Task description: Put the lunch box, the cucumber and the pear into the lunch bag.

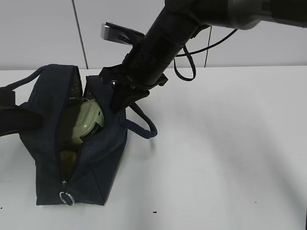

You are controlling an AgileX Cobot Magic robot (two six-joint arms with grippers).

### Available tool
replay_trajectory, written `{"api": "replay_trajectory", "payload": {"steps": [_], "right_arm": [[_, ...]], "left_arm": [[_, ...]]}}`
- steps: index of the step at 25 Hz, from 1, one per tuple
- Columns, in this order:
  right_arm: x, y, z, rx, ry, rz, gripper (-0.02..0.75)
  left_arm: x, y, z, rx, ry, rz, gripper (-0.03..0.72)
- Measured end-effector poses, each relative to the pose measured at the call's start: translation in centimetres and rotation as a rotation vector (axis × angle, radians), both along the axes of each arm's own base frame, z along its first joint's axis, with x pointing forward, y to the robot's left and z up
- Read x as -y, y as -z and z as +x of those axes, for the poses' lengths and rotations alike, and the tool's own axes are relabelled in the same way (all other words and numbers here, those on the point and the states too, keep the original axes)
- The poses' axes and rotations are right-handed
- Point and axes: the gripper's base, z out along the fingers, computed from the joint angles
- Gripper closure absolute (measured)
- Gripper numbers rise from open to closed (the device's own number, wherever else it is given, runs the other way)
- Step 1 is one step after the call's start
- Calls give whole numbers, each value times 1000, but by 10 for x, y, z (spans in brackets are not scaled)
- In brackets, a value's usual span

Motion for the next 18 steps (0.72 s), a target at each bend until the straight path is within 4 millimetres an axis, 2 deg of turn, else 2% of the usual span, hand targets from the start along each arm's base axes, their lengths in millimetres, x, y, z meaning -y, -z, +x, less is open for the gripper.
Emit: {"api": "replay_trajectory", "payload": {"steps": [6,7,9,14,18], "right_arm": [[16,-16,3,24,23,5,731],[25,-24,3,32,28,-5,731],[37,-34,2,41,25,-27,731],[62,-56,-1,88,48,-89,731],[84,-58,0,88,99,-138,731]], "left_arm": [[6,-6,2,46,18,-47,704],[10,-7,3,50,36,-51,704],[23,-11,8,63,83,-56,704],[70,-16,24,73,221,-48,704],[101,-14,38,71,288,-41,704]]}}
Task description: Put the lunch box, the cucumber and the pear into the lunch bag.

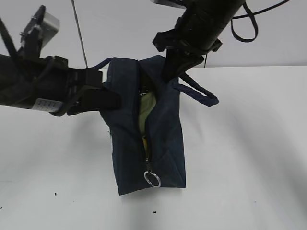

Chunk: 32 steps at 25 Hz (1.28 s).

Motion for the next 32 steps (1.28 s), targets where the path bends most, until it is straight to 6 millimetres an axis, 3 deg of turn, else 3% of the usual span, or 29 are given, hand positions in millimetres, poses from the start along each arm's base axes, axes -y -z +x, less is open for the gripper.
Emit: {"api": "replay_trajectory", "payload": {"steps": [4,7,16,19,21,24,27,32], "right_arm": [[14,16,-1,-57,32,-26,732],[11,26,-6,-101,14,11,732],[11,32,-5,-80,13,22,707],[10,31,-4,-63,17,25,598],[10,31,-3,-55,22,27,465],[10,31,-3,-51,21,26,337],[10,31,-3,-51,21,26,300],[11,31,-4,-47,-3,22,291]], "left_arm": [[9,11,8,-37,9,10,704],[11,17,11,-68,-2,-1,704],[17,31,18,-130,5,-20,687],[17,31,17,-124,13,-17,577],[18,32,17,-105,33,-7,446],[17,32,15,-64,85,28,292],[15,26,9,-11,156,76,237],[10,13,-4,66,263,144,223]]}}
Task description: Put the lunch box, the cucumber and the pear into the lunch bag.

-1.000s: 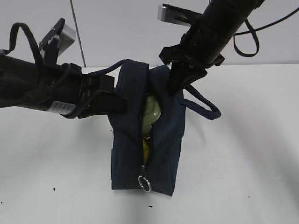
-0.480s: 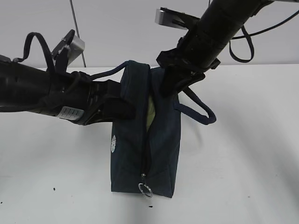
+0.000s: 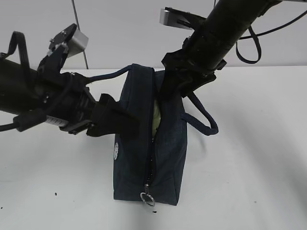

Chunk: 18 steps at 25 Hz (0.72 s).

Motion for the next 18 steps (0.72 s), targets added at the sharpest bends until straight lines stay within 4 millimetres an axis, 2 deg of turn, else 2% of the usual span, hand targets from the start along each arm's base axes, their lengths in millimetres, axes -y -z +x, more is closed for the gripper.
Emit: {"api": "replay_trajectory", "payload": {"steps": [6,12,15,18], "right_arm": [[2,-12,-7,19,-25,1,289],[9,-45,-26,86,-38,14,289],[14,-49,-41,87,-44,9,289],[22,-50,-67,115,-68,15,289]], "left_arm": [[7,0,-12,-13,105,21,222],[11,9,-17,1,176,96,235],[12,16,-13,-5,165,113,275],[13,24,-10,-27,162,125,313]]}}
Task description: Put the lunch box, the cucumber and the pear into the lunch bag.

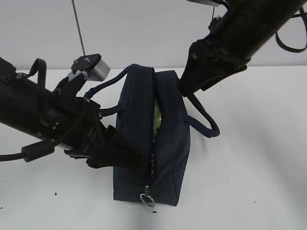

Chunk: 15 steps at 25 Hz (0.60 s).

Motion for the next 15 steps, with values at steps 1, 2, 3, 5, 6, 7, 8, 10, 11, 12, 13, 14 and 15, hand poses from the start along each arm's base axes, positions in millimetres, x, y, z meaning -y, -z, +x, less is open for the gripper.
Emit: {"api": "replay_trajectory", "payload": {"steps": [1,2,3,5,6,7,8,10,11,12,13,14,15], "right_arm": [[2,0,-9,16,-16,11,289],[4,1,-19,35,-38,30,289],[5,1,-28,50,-58,48,289],[6,4,-43,74,-91,88,289],[7,8,-56,89,-123,129,289],[7,12,-63,93,-141,152,289],[8,16,-67,89,-150,164,289],[6,33,-81,83,-193,229,289],[6,40,-84,76,-203,249,289],[6,48,-89,72,-212,271,289],[5,54,-91,71,-216,284,289],[5,62,-94,74,-221,301,289],[5,70,-98,77,-226,322,289]], "left_arm": [[0,2,1,-3,-3,2,326],[0,3,2,-6,-5,5,337],[0,4,3,-1,-12,8,356],[0,4,4,11,-24,10,401],[0,4,5,17,-31,11,431],[0,4,5,19,-35,10,461],[0,4,6,21,-37,11,491],[0,4,5,22,-37,10,542],[1,4,5,21,-36,10,568],[1,4,5,21,-36,10,590],[1,4,5,21,-36,10,617],[1,4,5,21,-36,10,642],[1,4,5,20,-35,9,664]]}}
